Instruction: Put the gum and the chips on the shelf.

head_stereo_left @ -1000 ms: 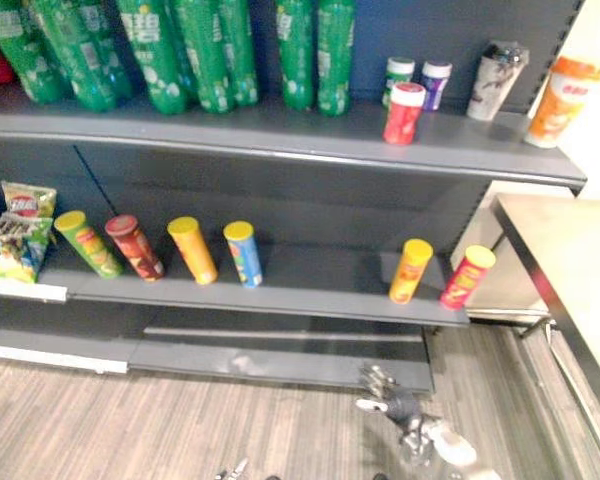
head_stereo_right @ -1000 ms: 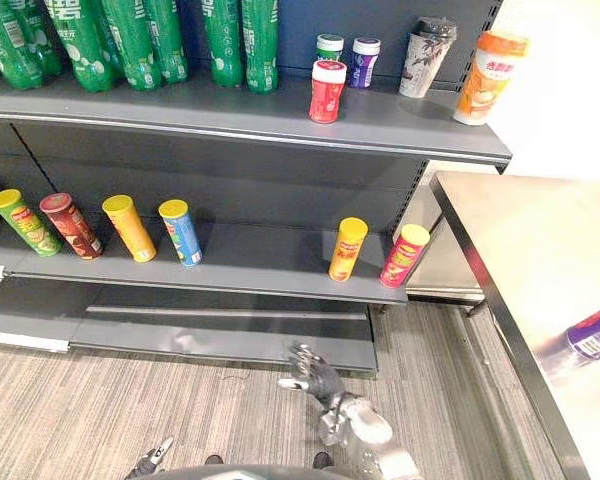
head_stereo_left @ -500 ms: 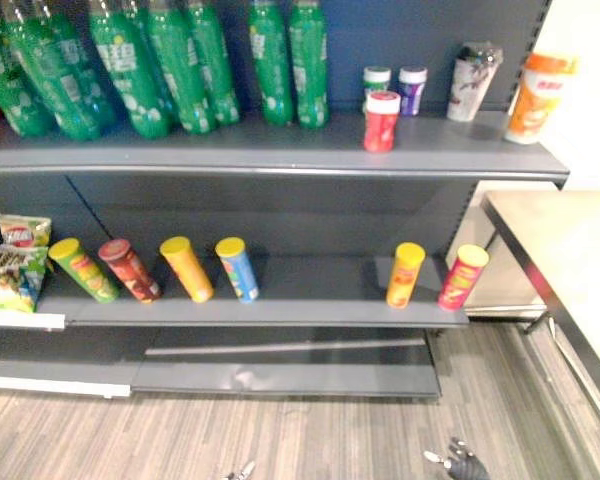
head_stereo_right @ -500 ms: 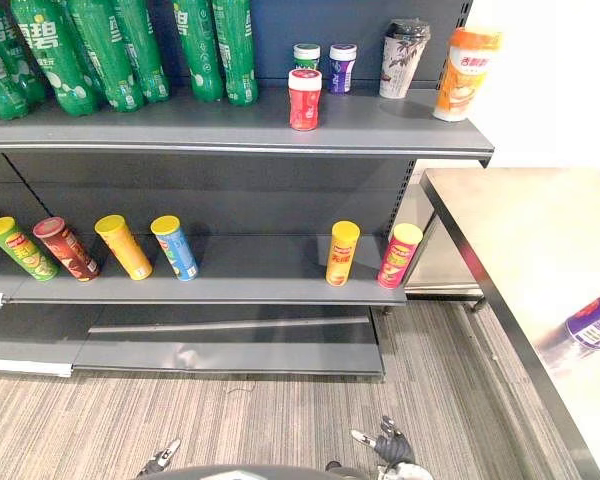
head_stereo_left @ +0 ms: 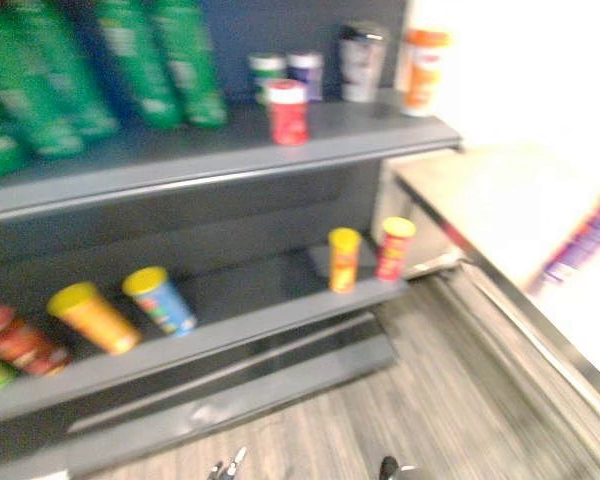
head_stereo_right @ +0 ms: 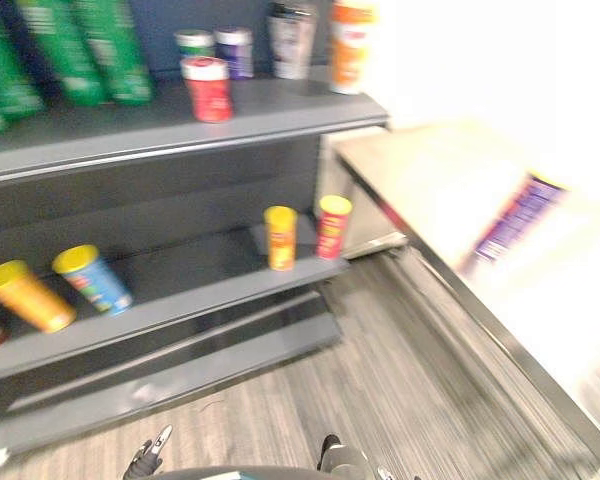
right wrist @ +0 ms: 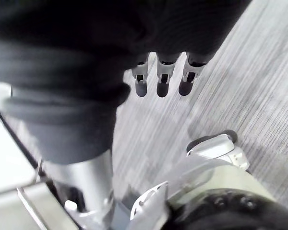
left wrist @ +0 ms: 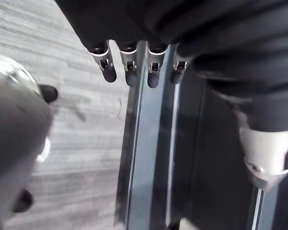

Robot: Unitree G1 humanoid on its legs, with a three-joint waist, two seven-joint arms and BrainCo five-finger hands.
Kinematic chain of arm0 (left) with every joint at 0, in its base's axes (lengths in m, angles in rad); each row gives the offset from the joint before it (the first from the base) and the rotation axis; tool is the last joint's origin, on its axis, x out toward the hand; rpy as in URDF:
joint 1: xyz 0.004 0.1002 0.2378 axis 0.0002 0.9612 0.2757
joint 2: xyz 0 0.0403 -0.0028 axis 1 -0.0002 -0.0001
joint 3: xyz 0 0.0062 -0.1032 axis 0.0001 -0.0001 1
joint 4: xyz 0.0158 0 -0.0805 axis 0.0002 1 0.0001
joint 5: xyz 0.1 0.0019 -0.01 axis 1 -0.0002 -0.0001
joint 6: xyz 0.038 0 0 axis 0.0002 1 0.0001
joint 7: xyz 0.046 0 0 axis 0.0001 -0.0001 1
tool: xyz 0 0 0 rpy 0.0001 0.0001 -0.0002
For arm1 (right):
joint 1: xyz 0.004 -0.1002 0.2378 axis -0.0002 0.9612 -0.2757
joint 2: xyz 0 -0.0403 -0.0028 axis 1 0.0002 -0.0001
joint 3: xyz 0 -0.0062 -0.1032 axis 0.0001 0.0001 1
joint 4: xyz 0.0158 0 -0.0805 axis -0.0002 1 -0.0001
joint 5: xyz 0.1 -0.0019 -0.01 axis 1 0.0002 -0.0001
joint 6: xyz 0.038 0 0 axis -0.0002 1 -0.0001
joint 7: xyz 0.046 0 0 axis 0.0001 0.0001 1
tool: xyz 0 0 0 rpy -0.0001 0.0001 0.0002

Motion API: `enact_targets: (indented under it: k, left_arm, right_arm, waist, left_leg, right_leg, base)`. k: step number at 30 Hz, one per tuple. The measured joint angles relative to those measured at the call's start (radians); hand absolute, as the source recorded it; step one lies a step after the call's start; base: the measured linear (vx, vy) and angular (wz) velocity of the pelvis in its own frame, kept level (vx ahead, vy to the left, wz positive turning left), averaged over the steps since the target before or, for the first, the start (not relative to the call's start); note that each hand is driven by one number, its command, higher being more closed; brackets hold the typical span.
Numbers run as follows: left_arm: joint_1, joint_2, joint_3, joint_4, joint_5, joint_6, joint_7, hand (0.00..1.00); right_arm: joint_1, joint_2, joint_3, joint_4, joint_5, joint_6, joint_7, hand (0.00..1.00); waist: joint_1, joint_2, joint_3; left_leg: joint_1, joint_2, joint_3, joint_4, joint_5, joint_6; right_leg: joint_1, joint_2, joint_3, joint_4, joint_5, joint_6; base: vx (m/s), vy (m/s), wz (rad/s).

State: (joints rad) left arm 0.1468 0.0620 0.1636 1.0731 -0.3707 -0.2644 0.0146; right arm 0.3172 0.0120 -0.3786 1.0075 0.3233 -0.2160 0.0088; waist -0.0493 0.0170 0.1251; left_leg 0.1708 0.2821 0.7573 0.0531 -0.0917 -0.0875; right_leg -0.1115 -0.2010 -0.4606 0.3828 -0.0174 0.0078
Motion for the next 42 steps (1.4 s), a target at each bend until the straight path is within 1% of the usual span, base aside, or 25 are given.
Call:
enact_targets:
  k: [1, 2, 3, 4, 6, 7, 9, 13, 15, 18, 19, 21, 22, 23, 24, 25, 26, 27, 28, 29, 31, 33, 34, 36, 42]
  left_arm:
    - [-0.018, 0.004, -0.004, 0.001, 0.0, -0.004, 0.0, 0.0]
    - [-0.03, 0.015, -0.016, 0.002, -0.001, -0.012, -0.002, 0.0]
    - [-0.036, 0.027, -0.022, 0.002, -0.001, -0.014, -0.004, 0.0]
    - [-0.056, 0.045, -0.031, 0.005, -0.002, -0.014, -0.012, 0.0]
    - [-0.085, 0.021, -0.047, 0.018, -0.003, -0.017, -0.019, 0.0]
    - [-0.09, -0.004, -0.056, 0.019, -0.003, -0.019, -0.02, 0.0]
    - [-0.086, -0.018, -0.073, 0.022, -0.003, -0.017, -0.019, 0.0]
    - [-0.071, -0.008, -0.079, 0.02, -0.004, -0.017, -0.017, 0.0]
    - [-0.055, 0.015, -0.078, 0.02, -0.005, -0.017, -0.017, 0.0]
    - [-0.012, 0.026, -0.075, 0.021, -0.003, -0.015, -0.016, 0.0]
    - [0.0, 0.026, -0.063, 0.021, -0.002, -0.015, -0.012, 0.0]
    - [0.009, 0.029, -0.036, 0.021, 0.001, -0.015, 0.003, 0.0]
    - [0.015, 0.028, -0.008, 0.021, 0.001, -0.015, 0.018, 0.0]
    - [0.014, 0.027, 0.02, 0.021, 0.0, -0.015, 0.027, 0.0]
    - [0.015, 0.022, 0.033, 0.021, 0.0, -0.016, 0.03, 0.0]
    - [0.016, -0.007, 0.042, 0.024, -0.01, -0.018, 0.042, 0.0]
    - [0.014, -0.03, 0.035, 0.024, -0.017, -0.02, 0.053, 0.0]
    - [0.013, -0.039, 0.028, 0.023, -0.019, -0.023, 0.055, 0.0]
    - [0.018, -0.054, 0.01, 0.023, -0.02, -0.041, 0.058, 0.0]
    - [0.019, -0.063, -0.002, 0.023, -0.02, -0.059, 0.058, 0.0]
    - [0.02, -0.066, -0.003, 0.024, -0.019, -0.066, 0.059, 0.0]
    - [-0.003, -0.067, -0.001, 0.023, -0.019, -0.072, 0.058, 0.0]
    - [-0.005, -0.066, 0.003, 0.022, -0.019, -0.076, 0.058, 0.0]
    - [0.005, -0.066, 0.021, 0.022, -0.02, -0.076, 0.057, 0.0]
    - [0.006, -0.06, 0.019, 0.039, -0.019, -0.073, 0.044, 0.0]
  right_arm:
    - [0.001, 0.007, -0.008, 0.007, -0.001, -0.015, 0.0, 0.0]
    - [-0.003, 0.007, -0.009, 0.031, -0.001, -0.022, 0.0, 0.0]
    - [-0.003, 0.011, -0.008, 0.038, -0.001, -0.024, 0.0, 0.0]
    - [-0.009, 0.015, -0.006, 0.052, -0.003, -0.032, 0.0, 0.0]
    - [-0.029, -0.009, -0.005, 0.063, -0.009, -0.038, 0.0, 0.0]
    - [-0.039, -0.031, -0.005, 0.064, -0.01, -0.039, 0.0, 0.0]
    - [-0.048, -0.042, -0.005, 0.064, -0.012, -0.04, 0.002, 0.0]
    - [-0.059, -0.038, -0.003, 0.064, -0.018, -0.039, 0.006, 0.0]
    - [-0.058, -0.024, 0.002, 0.068, -0.019, -0.038, 0.0, 0.0]
    - [-0.059, -0.025, 0.003, 0.067, -0.018, -0.038, -0.001, 0.0]
    - [-0.057, -0.025, 0.003, 0.067, -0.018, -0.037, -0.001, 0.0]
    - [-0.061, -0.022, 0.015, 0.067, -0.01, -0.035, 0.0, 0.0]
    - [-0.064, -0.02, 0.029, 0.065, -0.01, -0.035, -0.001, 0.0]
    - [-0.066, -0.026, 0.032, 0.062, -0.009, -0.035, -0.003, 0.0]
    - [-0.073, -0.036, 0.033, 0.06, -0.009, -0.035, -0.005, 0.0]
    - [-0.098, -0.068, 0.042, 0.07, -0.01, -0.035, -0.009, 0.0]
    - [-0.119, -0.112, 0.044, 0.081, -0.01, -0.036, -0.016, 0.0]
    - [-0.13, -0.131, 0.044, 0.09, -0.01, -0.036, -0.017, 0.0]
    - [-0.145, -0.157, 0.047, 0.107, -0.009, -0.035, -0.021, 0.0]
    - [-0.147, -0.165, 0.06, 0.108, -0.009, -0.035, -0.022, 0.0]
    - [-0.148, -0.155, 0.08, 0.107, -0.007, -0.036, -0.022, 0.0]
    - [-0.142, -0.129, 0.079, 0.11, -0.001, -0.035, -0.027, 0.0]
    - [-0.138, -0.115, 0.079, 0.11, 0.002, -0.034, -0.032, 0.0]
    - [-0.141, -0.104, 0.079, 0.11, 0.01, -0.036, -0.047, 0.0]
    - [-0.162, -0.086, 0.051, 0.121, 0.051, -0.038, -0.089, 0.0]
  waist:
    - [0.002, -0.004, 0.0]
    - [0.001, -0.019, -0.001]
    - [0.0, -0.034, -0.001]
    - [-0.004, -0.044, 0.006]
    - [-0.006, -0.011, 0.029]
    - [-0.007, 0.007, 0.041]
    - [-0.008, 0.014, 0.038]
    - [-0.008, 0.007, 0.031]
    - [-0.017, -0.02, 0.026]
    - [-0.027, -0.028, 0.014]
    - [-0.028, -0.025, 0.006]
    - [-0.027, -0.035, -0.012]
    - [-0.025, -0.051, -0.025]
    - [-0.024, -0.052, -0.029]
    - [-0.019, -0.046, -0.026]
    - [0.002, -0.033, -0.015]
    - [0.024, -0.004, 0.0]
    - [0.025, 0.011, 0.003]
    - [0.024, 0.037, 0.002]
    - [0.026, 0.054, 0.003]
    - [0.025, 0.066, -0.006]
    - [0.024, 0.061, -0.008]
    - [0.025, 0.048, 0.001]
    - [0.028, 0.038, 0.007]
    - [0.025, 0.04, -0.006]
  left_leg:
    - [0.014, 0.018, 0.071, -0.01, 0.014, -0.02]
    - [0.028, 0.012, 0.14, -0.019, 0.027, -0.037]
    - [0.032, 0.004, 0.173, -0.019, 0.031, -0.044]
    - [0.046, -0.005, 0.229, -0.036, 0.051, -0.052]
    - [0.082, -0.013, 0.294, -0.085, 0.086, -0.055]
    - [0.112, -0.023, 0.33, -0.115, 0.1, -0.069]
    - [0.143, -0.043, 0.354, -0.147, 0.115, -0.092]
    - [0.153, -0.051, 0.344, -0.148, 0.117, -0.095]
    - [0.147, -0.058, 0.324, -0.148, 0.117, -0.095]
    - [0.147, -0.054, 0.322, -0.148, 0.12, -0.1]
    - [0.145, -0.042, 0.321, -0.131, 0.118, -0.103]
    - [0.125, 0.007, 0.29, -0.034, 0.098, -0.114]
    - [0.085, 0.066, 0.221, 0.099, 0.082, -0.086]
    - [0.025, 0.136, 0.114, 0.272, 0.063, -0.045]
    - [-0.015, 0.164, 0.044, 0.356, 0.056, -0.01]
    - [-0.05, 0.131, -0.139, 0.406, -0.016, -0.01]
    - [-0.071, 0.06, -0.258, 0.388, -0.078, -0.024]
    - [-0.082, 0.026, -0.298, 0.37, -0.093, -0.022]
    - [-0.101, -0.04, -0.341, 0.302, -0.101, -0.01]
    - [-0.116, -0.082, -0.365, 0.216, -0.095, -0.005]
    - [-0.106, -0.1, -0.412, 0.142, -0.111, -0.009]
    - [-0.106, -0.119, -0.411, 0.128, -0.105, -0.004]
    - [-0.103, -0.134, -0.417, 0.136, -0.102, -0.001]
    - [-0.096, -0.151, -0.46, 0.153, -0.099, 0.002]
    - [-0.052, -0.168, -0.467, 0.083, -0.099, 0.002]
  right_leg:
    - [0.021, -0.031, -0.041, 0.003, 0.006, 0.007]
    - [0.055, -0.065, -0.056, -0.047, 0.055, 0.024]
    - [0.075, -0.084, -0.061, -0.084, 0.134, 0.018]
    - [0.085, -0.068, -0.059, -0.167, 0.112, 0.055]
    - [0.081, -0.039, -0.113, -0.208, 0.104, 0.043]
    - [0.081, -0.028, -0.126, -0.211, 0.087, 0.036]
    - [0.089, -0.021, -0.125, -0.211, 0.047, 0.048]
    - [0.099, -0.03, -0.121, -0.208, 0.022, 0.057]
    - [0.103, -0.043, -0.122, -0.204, -0.01, 0.071]
    - [0.103, -0.036, -0.123, -0.204, -0.018, 0.07]
    - [0.101, -0.03, -0.123, -0.208, -0.022, 0.069]
    - [0.098, -0.015, -0.114, -0.22, -0.034, 0.06]
    - [0.098, -0.003, -0.093, -0.238, -0.034, 0.057]
    - [0.097, 0.014, -0.065, -0.244, -0.037, 0.054]
    - [0.094, 0.023, -0.041, -0.245, -0.042, 0.046]
    - [0.092, 0.029, 0.032, -0.258, -0.047, 0.037]
    - [0.09, 0.038, 0.101, -0.265, -0.046, 0.036]
    - [0.09, 0.038, 0.132, -0.265, -0.046, 0.036]
    - [0.094, 0.038, 0.183, -0.268, -0.044, 0.047]
    - [0.099, 0.046, 0.216, -0.279, -0.035, 0.068]
    - [0.106, 0.071, 0.254, -0.321, -0.006, 0.093]
    - [0.12, 0.067, 0.28, -0.377, 0.026, 0.099]
    - [0.123, 0.06, 0.286, -0.382, 0.029, 0.102]
    - [0.137, 0.053, 0.302, -0.388, 0.033, 0.109]
    - [0.155, 0.056, 0.324, -0.426, 0.043, 0.118]
  base:
    - [-0.01, -0.075, -1.94]
    - [-0.01, -0.113, -1.91]
    - [0.01, -0.21, -1.71]
    - [-0.05, -0.283, -1.43]
    - [-0.12, -0.285, -1.18]
    - [-0.15, -0.204, -0.77]
    - [-0.11, -0.158, -0.47]
    - [-0.11, -0.071, 0.03]
    - [-0.09, -0.029, 0.17]
    - [-0.06, -0.03, 0.03]
    - [-0.03, -0.039, -0.05]
    - [0.01, -0.045, -0.17]
    - [0.04, -0.082, -0.45]
    - [0.04, -0.113, -0.62]
    - [0.01, -0.059, -1.06]
    - [-0.02, 0.04, -1.49]
    - [-0.01, 0.12, -1.55]
    - [0.02, 0.127, -1.41]
    - [0.04, 0.117, -1.13]
    - [0.03, 0.098, -1.05]
    - [0.08, 0.103, -0.63]
    - [0.15, 0.101, -0.1]
    - [0.11, 0.104, -0.1]
    - [0.1, 0.07, -0.16]
    - [0.06, 0.022, -0.12]
